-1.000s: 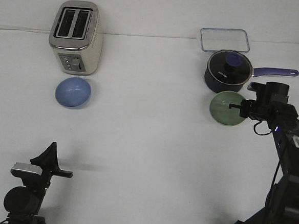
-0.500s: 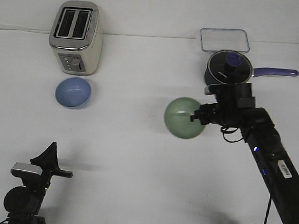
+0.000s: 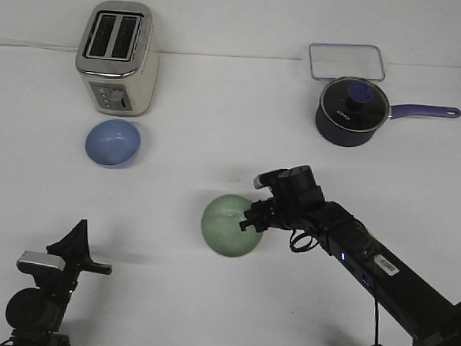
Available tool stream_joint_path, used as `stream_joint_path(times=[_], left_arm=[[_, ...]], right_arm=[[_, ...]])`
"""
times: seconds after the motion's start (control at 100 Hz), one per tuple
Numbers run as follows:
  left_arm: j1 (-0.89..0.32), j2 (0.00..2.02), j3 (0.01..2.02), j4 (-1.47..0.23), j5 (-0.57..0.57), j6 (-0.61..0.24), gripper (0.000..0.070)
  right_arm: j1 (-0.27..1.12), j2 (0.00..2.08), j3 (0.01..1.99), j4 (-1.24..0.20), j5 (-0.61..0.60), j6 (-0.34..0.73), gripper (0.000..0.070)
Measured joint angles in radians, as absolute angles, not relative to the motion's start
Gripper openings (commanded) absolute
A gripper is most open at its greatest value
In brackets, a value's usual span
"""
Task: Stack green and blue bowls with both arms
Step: 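Carry the green bowl toward the table center with the right gripper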
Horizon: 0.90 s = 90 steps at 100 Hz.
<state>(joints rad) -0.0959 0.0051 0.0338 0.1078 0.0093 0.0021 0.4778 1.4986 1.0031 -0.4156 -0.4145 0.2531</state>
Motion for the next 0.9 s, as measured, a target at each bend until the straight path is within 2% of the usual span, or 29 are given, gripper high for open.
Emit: stream_joint_path(times=[0.57,0.64,0.78,0.83,0.9], left_arm=[[-0.096,0.005,0.034,0.108,0.009,0.002,0.0012],[-0.096,0.005,0.034,0.108,0.009,0.002,0.0012],[-0.096,0.005,0.034,0.108,0.009,0.002,0.0012],[-0.096,0.005,0.034,0.108,0.009,0.002,0.0012],[-0.096,0.005,0.034,0.108,0.009,0.002,0.0012]], right_arm=[[0.525,1.611,0.994,-0.407,-0.340,0.300,0.0005],[0.529,1.611,0.994,-0.406,-0.340,0.305,0.0056],[0.537,1.613,0.994,-0.406,-0.339,0.316,0.0265],[0.537,1.613,0.994,-0.406,-0.340,0.322,0.0303],[0.537,1.613,0.994,-0.406,-0.339,0.330,0.0316]])
